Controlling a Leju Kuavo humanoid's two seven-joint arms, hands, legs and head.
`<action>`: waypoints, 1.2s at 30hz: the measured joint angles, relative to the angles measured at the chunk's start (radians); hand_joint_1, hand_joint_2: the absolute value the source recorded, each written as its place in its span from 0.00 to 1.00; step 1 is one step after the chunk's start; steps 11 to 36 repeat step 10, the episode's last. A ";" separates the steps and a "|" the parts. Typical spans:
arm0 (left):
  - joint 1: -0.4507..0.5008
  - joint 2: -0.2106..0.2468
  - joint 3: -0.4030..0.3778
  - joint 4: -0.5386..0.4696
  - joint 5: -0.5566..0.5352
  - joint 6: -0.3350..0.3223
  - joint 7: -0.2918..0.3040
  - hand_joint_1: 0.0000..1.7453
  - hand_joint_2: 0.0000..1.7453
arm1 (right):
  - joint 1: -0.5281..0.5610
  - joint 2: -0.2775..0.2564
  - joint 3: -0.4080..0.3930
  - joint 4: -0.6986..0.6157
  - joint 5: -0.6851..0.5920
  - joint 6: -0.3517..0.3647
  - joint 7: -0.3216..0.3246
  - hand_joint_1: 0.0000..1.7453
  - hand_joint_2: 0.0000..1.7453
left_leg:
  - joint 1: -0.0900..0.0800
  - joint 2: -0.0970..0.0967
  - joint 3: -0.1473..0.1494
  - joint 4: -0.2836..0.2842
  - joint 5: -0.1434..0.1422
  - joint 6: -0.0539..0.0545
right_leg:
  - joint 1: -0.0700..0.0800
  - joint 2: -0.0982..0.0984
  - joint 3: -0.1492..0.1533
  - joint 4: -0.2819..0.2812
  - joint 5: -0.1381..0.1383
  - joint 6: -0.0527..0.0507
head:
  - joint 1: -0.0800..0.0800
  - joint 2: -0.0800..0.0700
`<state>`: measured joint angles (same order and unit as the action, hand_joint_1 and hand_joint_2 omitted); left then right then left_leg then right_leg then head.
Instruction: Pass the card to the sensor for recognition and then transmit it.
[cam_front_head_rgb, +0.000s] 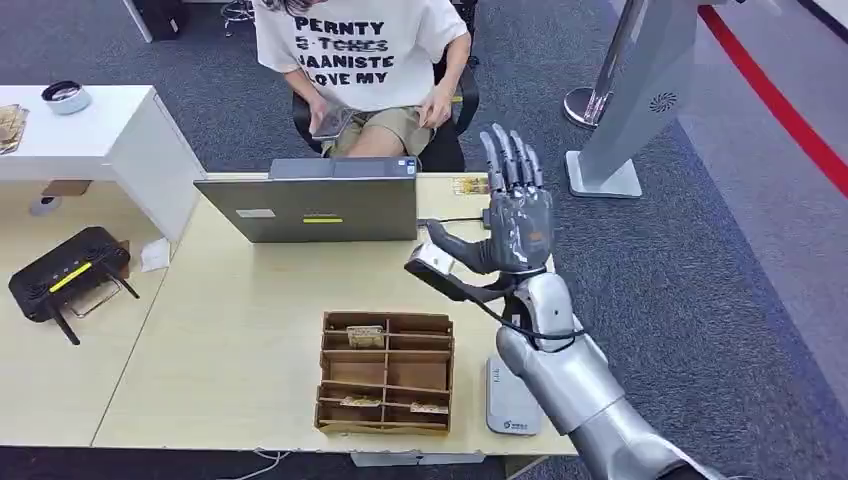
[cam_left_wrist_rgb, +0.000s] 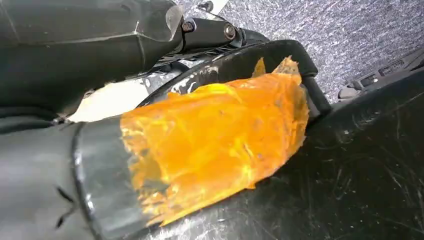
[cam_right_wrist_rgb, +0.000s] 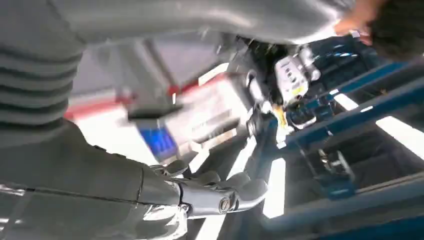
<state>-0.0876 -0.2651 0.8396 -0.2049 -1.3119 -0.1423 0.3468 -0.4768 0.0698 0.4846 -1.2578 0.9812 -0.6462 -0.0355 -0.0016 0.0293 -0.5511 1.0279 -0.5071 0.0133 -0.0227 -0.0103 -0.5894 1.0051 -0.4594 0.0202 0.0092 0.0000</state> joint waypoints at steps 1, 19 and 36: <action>0.000 0.000 0.002 0.000 0.005 0.002 0.000 0.00 0.00 | 0.040 0.008 -0.019 -0.062 -0.158 0.005 -0.061 0.00 0.00 | 0.000 -0.001 0.000 0.000 0.000 0.000 | 0.000 -0.001 0.000 0.000 0.000 0.000 | 0.000 0.000; 0.002 0.000 0.034 0.000 0.065 0.025 -0.002 0.00 0.00 | 0.366 0.036 -0.058 -0.533 -1.214 0.611 -0.264 0.00 0.00 | 0.000 -0.001 -0.001 0.000 -0.002 0.000 | 0.000 -0.001 -0.001 0.000 -0.002 0.000 | 0.000 0.000; 0.002 0.000 0.034 0.000 0.065 0.025 -0.002 0.00 0.00 | 0.366 0.036 -0.058 -0.533 -1.214 0.611 -0.264 0.00 0.00 | 0.000 -0.001 -0.001 0.000 -0.002 0.000 | 0.000 -0.001 -0.001 0.000 -0.002 0.000 | 0.000 0.000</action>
